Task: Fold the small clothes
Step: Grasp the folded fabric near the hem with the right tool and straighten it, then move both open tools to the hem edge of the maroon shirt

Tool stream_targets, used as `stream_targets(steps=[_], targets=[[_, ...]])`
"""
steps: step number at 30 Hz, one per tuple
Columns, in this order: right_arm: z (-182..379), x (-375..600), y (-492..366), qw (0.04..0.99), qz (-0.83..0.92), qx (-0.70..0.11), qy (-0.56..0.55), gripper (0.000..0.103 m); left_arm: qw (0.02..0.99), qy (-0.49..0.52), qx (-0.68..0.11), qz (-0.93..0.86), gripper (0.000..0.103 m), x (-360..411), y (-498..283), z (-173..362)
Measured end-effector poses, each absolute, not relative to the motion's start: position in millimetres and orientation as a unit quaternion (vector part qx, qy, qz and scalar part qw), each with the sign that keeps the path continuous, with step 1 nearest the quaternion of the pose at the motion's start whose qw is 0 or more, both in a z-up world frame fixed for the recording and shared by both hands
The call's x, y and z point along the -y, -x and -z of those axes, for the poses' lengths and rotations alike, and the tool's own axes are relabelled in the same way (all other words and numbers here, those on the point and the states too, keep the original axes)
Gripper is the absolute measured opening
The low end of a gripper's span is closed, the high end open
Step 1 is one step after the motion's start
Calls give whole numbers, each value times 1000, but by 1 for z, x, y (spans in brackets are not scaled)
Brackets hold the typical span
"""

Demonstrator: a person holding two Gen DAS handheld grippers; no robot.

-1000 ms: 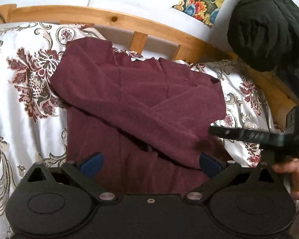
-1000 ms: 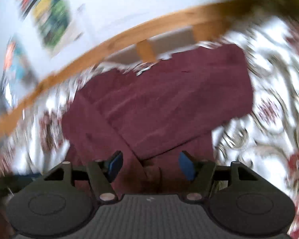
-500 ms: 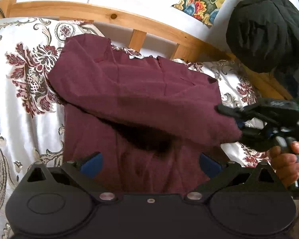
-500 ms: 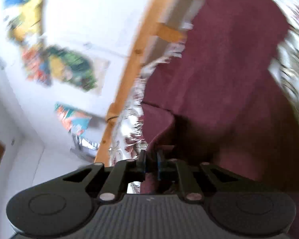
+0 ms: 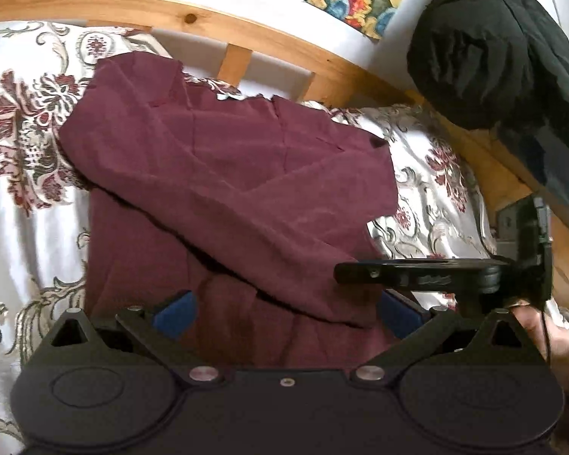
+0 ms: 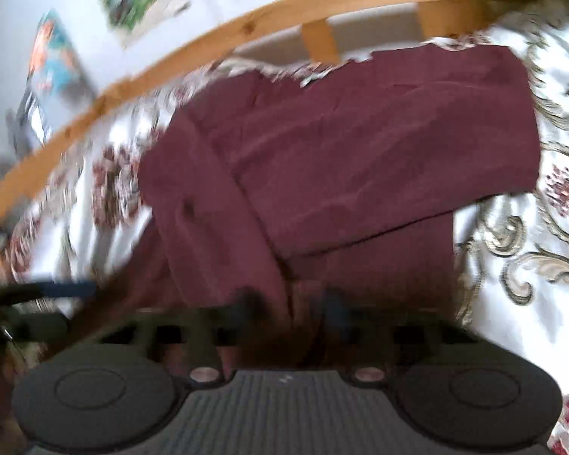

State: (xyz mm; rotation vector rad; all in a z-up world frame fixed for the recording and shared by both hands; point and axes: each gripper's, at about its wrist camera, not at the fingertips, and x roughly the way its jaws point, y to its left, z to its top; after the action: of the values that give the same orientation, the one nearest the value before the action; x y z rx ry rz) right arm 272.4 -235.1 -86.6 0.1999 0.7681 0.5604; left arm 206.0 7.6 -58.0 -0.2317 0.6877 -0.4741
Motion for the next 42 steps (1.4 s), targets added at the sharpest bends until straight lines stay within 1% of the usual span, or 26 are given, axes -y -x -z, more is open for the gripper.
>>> stream_targets(steps=[4,5,7,9,11,12,13,14,16,18,21,22,24,26,28,30,32,36,38,42], targets=[[88,248,-273,888,-238,-364,-148,8,908,103,-334,231,102,-6,-205,58],[93,250,-276,891,-225,-365,-148,11,909,100,-335,226,102,-7,-205,58],[102,250,-278,894,-199,-377,-137,40,911,96,-341,212,102,-8,-208,59],[104,248,-277,897,-196,-375,-125,40,911,106,-346,200,102,-13,-210,59],[96,249,-273,904,-188,-368,-107,51,911,114,-351,185,102,-19,-211,58],[93,249,-269,909,-184,-361,-97,63,912,115,-351,176,102,-22,-211,57],[87,248,-264,915,-181,-350,-85,70,915,114,-350,165,102,-25,-211,56],[84,249,-259,917,-182,-346,-76,72,918,114,-349,152,102,-28,-211,54],[78,248,-248,920,-178,-345,-59,86,921,119,-346,131,102,-37,-209,51],[73,249,-233,922,-178,-343,-40,94,922,121,-352,106,102,-47,-208,46],[61,249,-210,922,-181,-343,4,101,917,119,-372,76,102,-62,-206,42],[57,248,-200,923,-183,-337,22,103,913,126,-381,73,102,-69,-204,41],[51,246,-184,923,-188,-332,46,103,901,159,-395,81,102,-80,-200,39],[48,244,-167,921,-195,-331,67,103,892,195,-397,96,102,-88,-193,36],[49,241,-151,914,-212,-334,86,103,892,201,-390,110,102,-90,-184,29],[53,234,-139,906,-218,-342,122,103,902,168,-379,123,102,-85,-173,19],[55,226,-132,903,-199,-342,164,103,914,114,-365,132,102,-73,-160,11],[58,224,-131,894,-186,-366,179,103,927,-2,-343,148,102,-48,-137,4],[64,220,-132,881,-190,-388,195,103,926,-36,-343,155,102,-39,-130,7],[74,212,-132,866,-198,-404,220,103,914,-76,-359,173,102,-24,-129,13]])
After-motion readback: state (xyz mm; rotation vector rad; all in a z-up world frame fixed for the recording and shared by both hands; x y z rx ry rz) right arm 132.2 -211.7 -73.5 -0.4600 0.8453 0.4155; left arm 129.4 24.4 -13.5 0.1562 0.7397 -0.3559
